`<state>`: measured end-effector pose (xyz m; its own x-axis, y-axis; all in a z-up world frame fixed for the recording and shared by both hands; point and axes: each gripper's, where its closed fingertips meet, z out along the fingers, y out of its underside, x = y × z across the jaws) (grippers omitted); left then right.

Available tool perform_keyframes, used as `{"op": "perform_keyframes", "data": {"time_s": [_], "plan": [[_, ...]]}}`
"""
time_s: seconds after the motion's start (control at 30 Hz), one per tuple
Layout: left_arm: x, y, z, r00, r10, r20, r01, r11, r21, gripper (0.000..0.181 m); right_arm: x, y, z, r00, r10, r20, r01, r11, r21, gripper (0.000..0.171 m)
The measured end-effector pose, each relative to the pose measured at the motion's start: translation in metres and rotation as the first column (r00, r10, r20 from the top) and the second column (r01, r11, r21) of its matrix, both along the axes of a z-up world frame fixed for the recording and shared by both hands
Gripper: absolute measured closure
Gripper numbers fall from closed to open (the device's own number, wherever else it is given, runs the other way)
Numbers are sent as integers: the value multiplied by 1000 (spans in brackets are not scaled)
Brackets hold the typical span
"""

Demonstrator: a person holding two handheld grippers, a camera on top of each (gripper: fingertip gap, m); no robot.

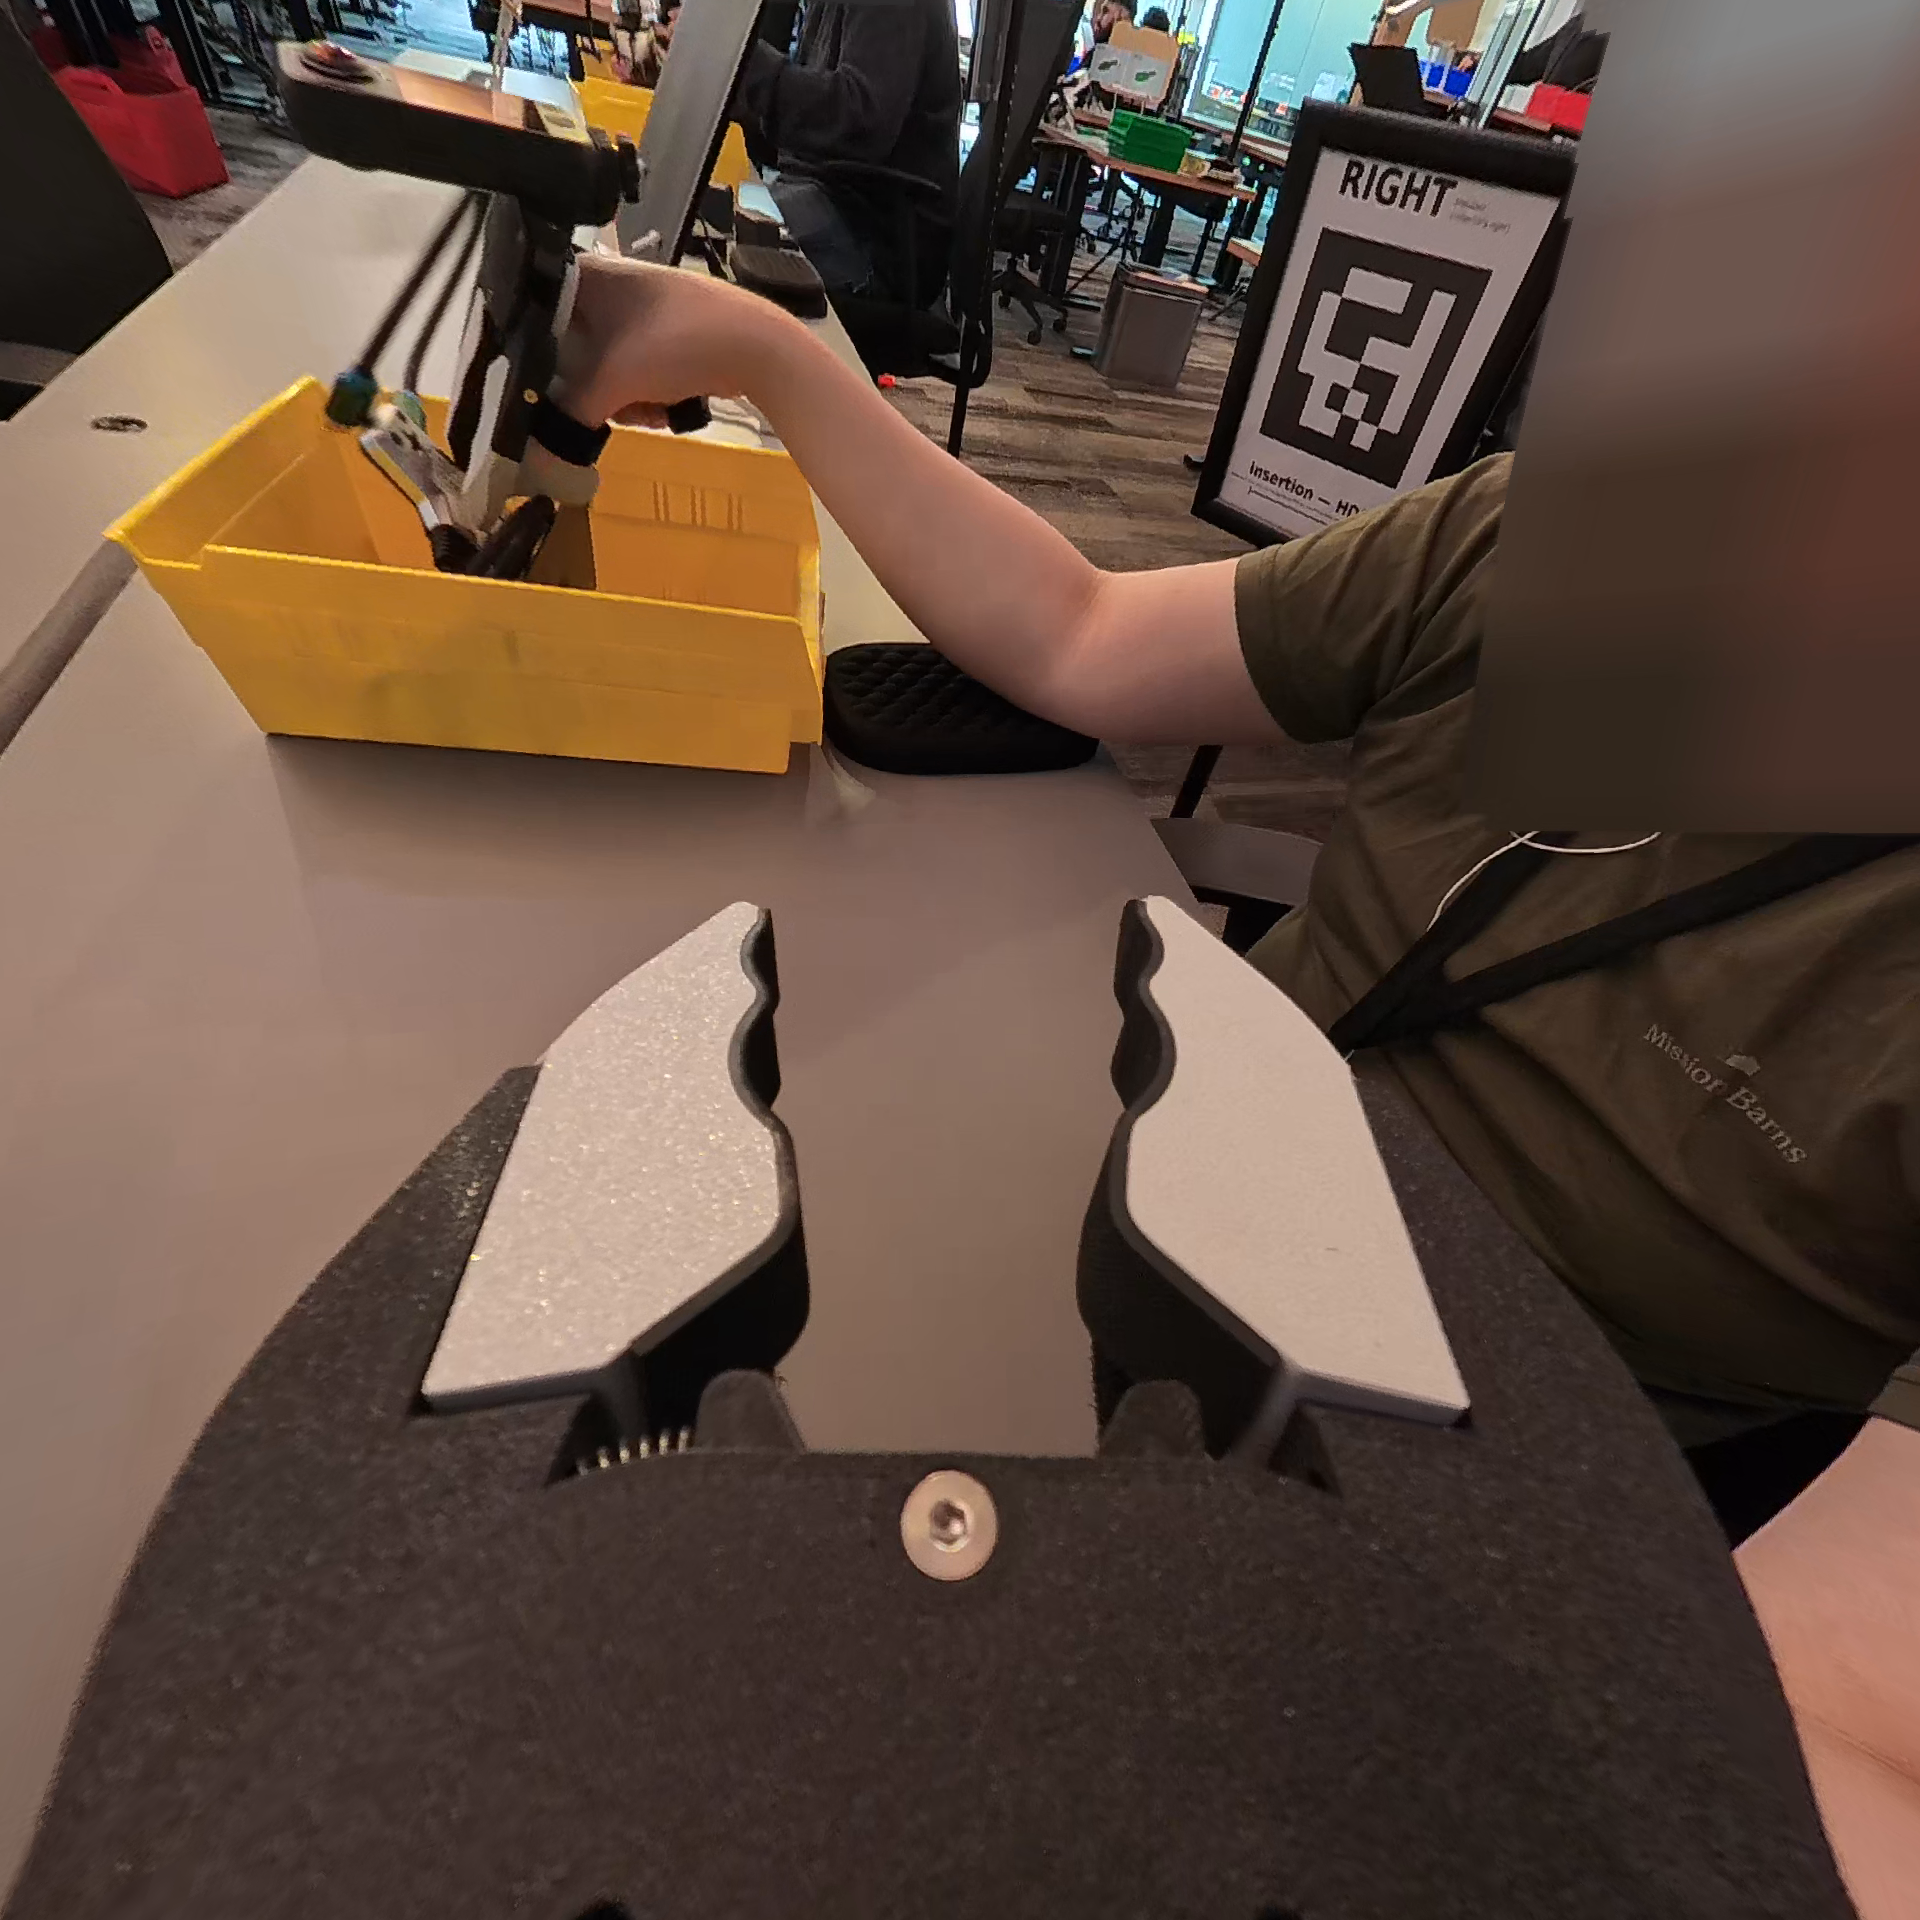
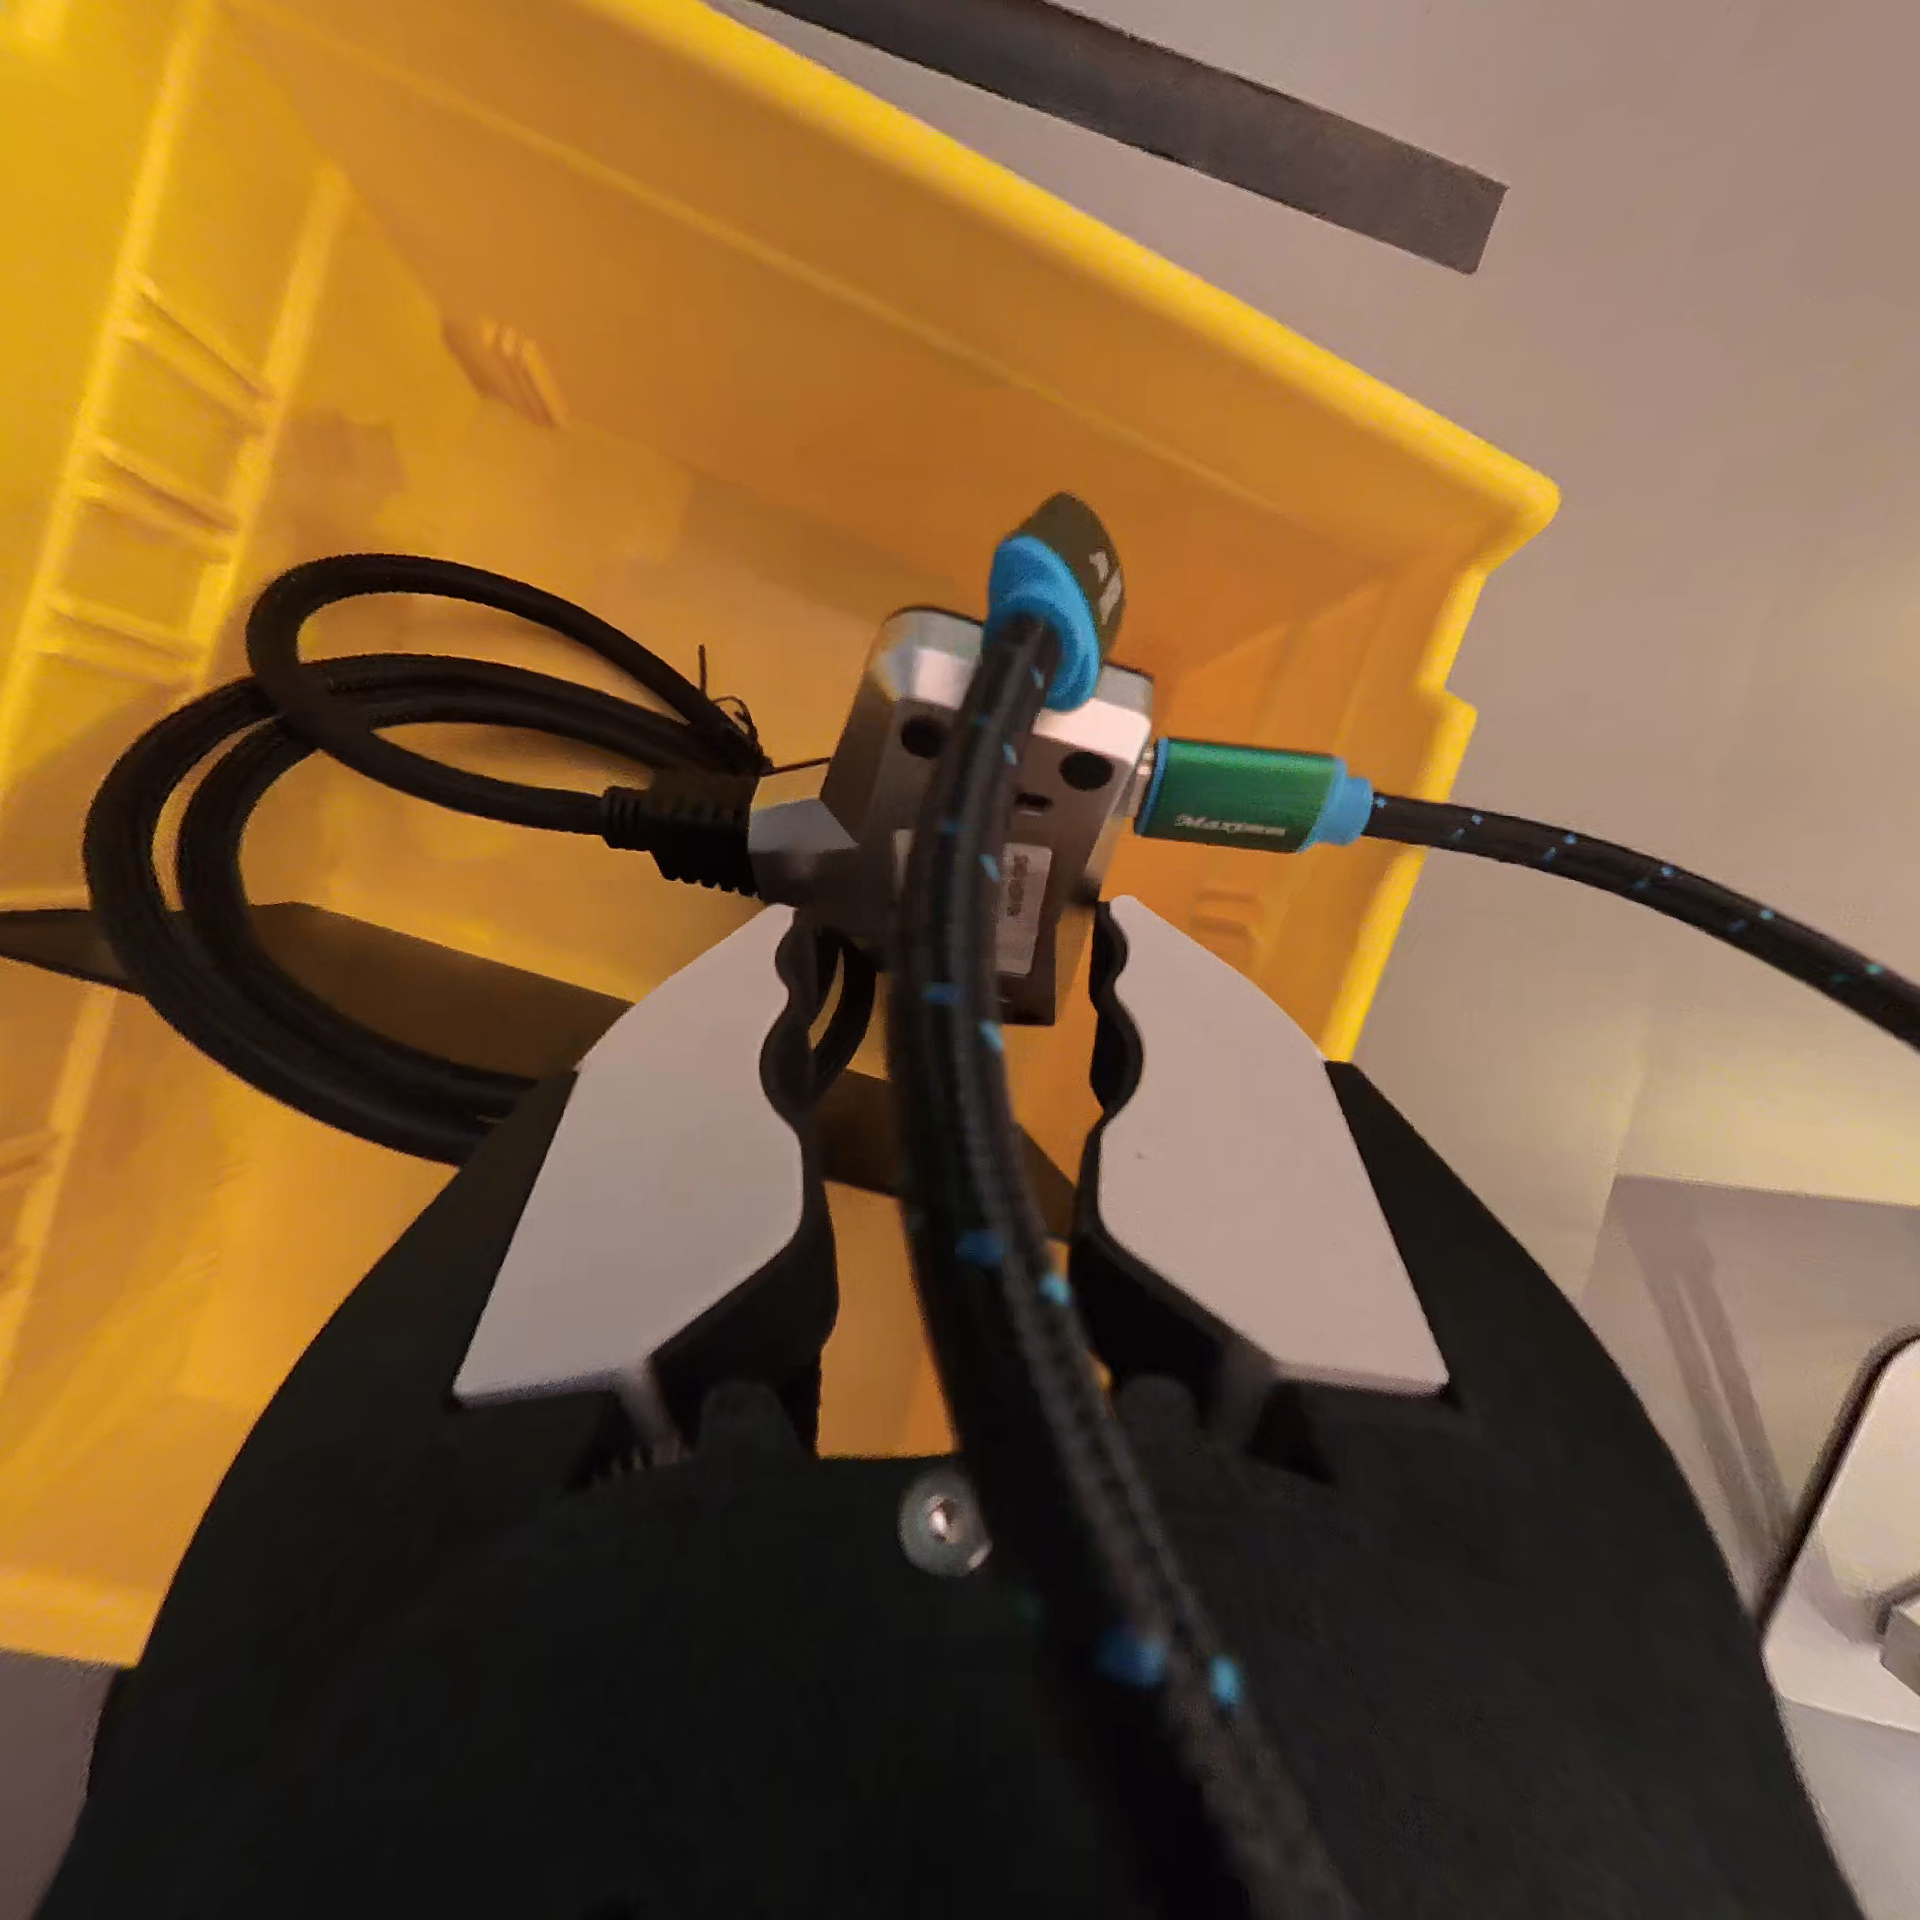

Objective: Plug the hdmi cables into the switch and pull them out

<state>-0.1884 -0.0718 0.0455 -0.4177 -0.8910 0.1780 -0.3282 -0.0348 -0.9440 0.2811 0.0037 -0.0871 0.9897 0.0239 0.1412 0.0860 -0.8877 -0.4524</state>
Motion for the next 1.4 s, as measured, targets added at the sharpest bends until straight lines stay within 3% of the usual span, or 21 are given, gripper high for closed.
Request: {"op": "perform_keyframes", "data": {"time_s": [0.17, 0.37, 0.53, 0.67, 0.8, 0.9, 1.0, 1.07, 1.13, 1.2, 1.27, 1.4], "plan": [[-6, 1, 6, 1000, 12, 15, -12, 1000, 11, 119, -21, -8, 20, 988, 83, -129, -76, 995, 58, 121], [-14, 3, 12, 999, 26, 28, -26, 999, 18, 119, -43, -53, 47, 975, 115, -189, -117, 993, -3, 125], [-21, 5, 18, 998, 40, 47, -41, 999, 32, 119, -47, -93, 66, 991, 95, -99, -101, 994, -52, 130], [-30, 7, 23, 997, 63, 51, -65, 996, 59, 119, -51, -104, 89, 994, 93, -54, -91, 995, 25, 132], [-54, 27, 26, 974, 228, 5, -226, 963, 150, 120, -65, -105, 121, 993, 114, 27, -116, 982, 152, 132], [-91, 66, 17, 845, 527, -91, -483, 825, 292, 122, -78, -101, 148, 982, 134, 130, -163, 954, 251, 132], [-148, 103, -5, 566, 796, -214, -639, 588, 496, 124, -98, -86, 178, 972, 165, 170, -222, 888, 403, 132], [-177, 111, -18, 430, 863, -264, -632, 497, 595, 128, -112, -74, 198, 967, 189, 170, -251, 824, 509, 132], [-191, 109, -34, 359, 867, -345, -608, 498, 618, 133, -123, -65, 210, 965, 206, 163, -262, 775, 575, 132], [-196, 100, -53, 306, 820, -483, -615, 558, 557, 137, -129, -59, 214, 962, 218, 163, -272, 749, 604, 133], [-199, 95, -70, 230, 766, -601, -634, 586, 505, 140, -132, -54, 209, 959, 219, 178, -282, 764, 580, 133], [-206, 100, -99, 76, 682, -728, -671, 574, 468, 140, -131, -47, 195, 951, 208, 230, -300, 804, 513, 133]]}}
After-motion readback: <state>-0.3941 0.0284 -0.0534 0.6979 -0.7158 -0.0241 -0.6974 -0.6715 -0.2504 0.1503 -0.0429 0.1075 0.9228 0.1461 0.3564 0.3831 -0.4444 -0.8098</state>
